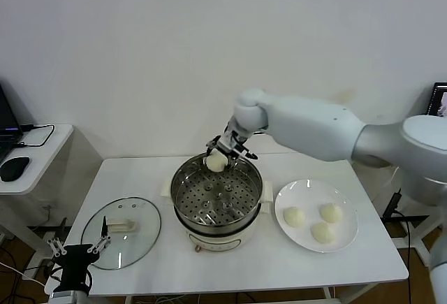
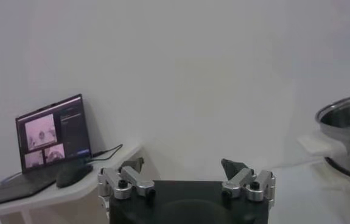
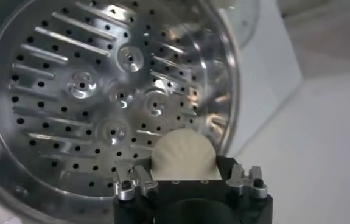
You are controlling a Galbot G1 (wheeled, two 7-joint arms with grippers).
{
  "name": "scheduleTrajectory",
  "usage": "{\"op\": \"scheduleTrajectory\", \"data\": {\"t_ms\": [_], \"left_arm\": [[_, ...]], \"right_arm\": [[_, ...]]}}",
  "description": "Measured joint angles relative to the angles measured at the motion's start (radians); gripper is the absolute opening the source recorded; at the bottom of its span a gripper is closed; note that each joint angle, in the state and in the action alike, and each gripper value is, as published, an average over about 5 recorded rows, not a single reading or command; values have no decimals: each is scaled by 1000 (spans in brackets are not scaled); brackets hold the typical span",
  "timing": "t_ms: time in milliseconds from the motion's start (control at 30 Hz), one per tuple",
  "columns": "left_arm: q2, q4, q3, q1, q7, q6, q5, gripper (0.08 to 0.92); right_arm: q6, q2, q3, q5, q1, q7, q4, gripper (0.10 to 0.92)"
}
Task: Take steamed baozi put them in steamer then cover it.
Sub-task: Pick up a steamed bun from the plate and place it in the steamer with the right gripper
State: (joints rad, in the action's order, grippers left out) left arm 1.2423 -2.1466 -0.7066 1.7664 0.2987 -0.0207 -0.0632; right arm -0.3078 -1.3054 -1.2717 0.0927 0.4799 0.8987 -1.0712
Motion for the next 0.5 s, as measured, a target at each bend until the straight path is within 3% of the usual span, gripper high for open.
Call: {"op": "scheduleTrajectory", "data": {"t_ms": [267,500], "left_arm": [[4,4,2,-7,-1,2,2,823],[9,0,2,-7,-1,4,3,823]], "right_arm": [[-101,-50,0,96,-44,-28,69,674],[-143,-70,-2,126,-59,-39,91,799]]}}
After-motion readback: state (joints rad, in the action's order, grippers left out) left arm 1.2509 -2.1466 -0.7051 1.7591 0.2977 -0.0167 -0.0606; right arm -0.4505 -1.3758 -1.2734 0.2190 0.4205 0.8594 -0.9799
